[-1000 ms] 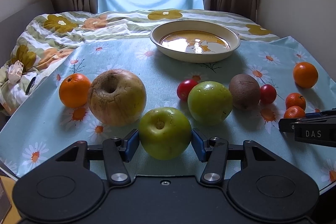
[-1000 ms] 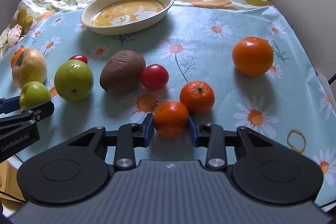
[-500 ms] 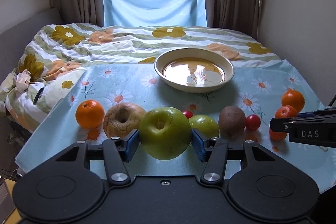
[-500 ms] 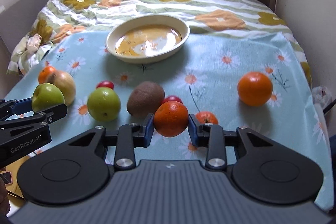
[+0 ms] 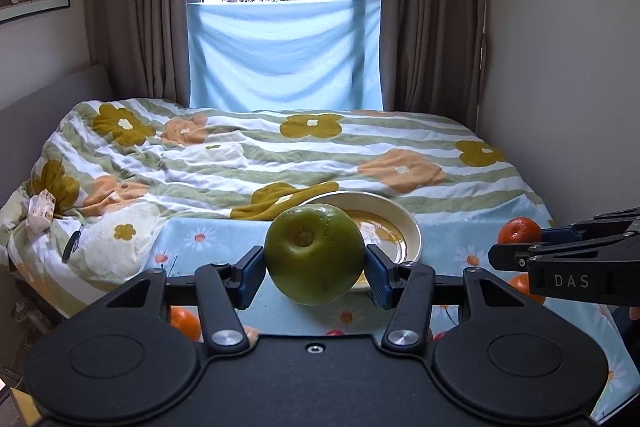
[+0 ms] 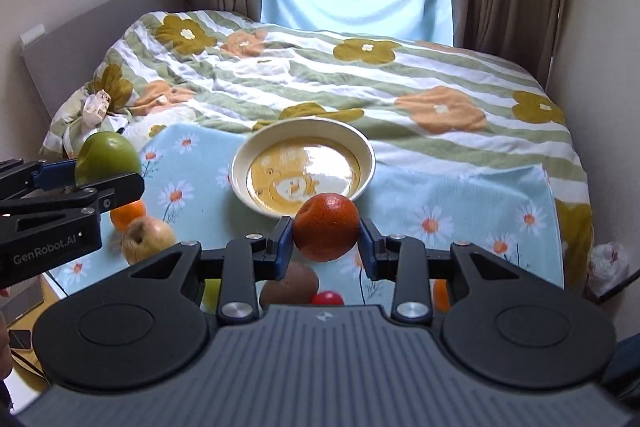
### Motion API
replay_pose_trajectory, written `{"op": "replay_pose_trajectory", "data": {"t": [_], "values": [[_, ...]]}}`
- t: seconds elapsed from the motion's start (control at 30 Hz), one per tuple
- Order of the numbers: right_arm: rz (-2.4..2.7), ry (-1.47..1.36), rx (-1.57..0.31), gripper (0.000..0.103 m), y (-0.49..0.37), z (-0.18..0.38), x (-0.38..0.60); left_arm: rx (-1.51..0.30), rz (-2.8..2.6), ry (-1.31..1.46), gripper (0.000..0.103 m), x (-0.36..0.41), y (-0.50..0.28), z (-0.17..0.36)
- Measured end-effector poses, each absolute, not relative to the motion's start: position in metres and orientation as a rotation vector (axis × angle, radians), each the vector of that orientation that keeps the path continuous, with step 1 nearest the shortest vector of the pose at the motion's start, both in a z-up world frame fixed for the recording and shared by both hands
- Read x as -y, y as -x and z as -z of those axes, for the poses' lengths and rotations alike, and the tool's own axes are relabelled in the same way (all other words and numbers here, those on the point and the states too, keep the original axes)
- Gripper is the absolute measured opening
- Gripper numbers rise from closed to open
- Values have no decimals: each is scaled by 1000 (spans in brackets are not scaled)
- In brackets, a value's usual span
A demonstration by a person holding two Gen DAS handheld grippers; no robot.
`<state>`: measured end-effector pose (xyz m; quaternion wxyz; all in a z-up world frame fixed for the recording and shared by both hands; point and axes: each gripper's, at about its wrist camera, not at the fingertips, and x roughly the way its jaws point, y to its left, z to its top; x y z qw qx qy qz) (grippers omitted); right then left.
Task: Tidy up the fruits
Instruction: 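Carry the green apple in the left tool while the right tool carries the tangerine to the bowl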
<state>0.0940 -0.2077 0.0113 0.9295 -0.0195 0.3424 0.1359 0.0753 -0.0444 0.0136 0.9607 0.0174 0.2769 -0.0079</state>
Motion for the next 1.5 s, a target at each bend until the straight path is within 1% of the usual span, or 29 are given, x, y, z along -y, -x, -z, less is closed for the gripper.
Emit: {"op": "replay_pose_trajectory", "data": {"t": [0.17,0.37,0.7,0.93,1.2,1.5], "values": [[-279,12,-716,49,-122,-22,209,-559,73,-47,58,43,-109,-22],[-254,2,-724,49,-168,-20,204,-600,110,-73,58,41,-160,-15],[-214,-56,-781,49,-256,1,196,-687,145,-140,58,41,-250,17],[-183,-65,-825,49,-308,21,194,-766,194,-186,58,50,-303,53],[-150,-101,-868,49,-335,48,199,-818,241,-238,58,65,-336,93],[-120,-104,-892,49,-343,60,205,-822,278,-265,58,74,-352,116]]}}
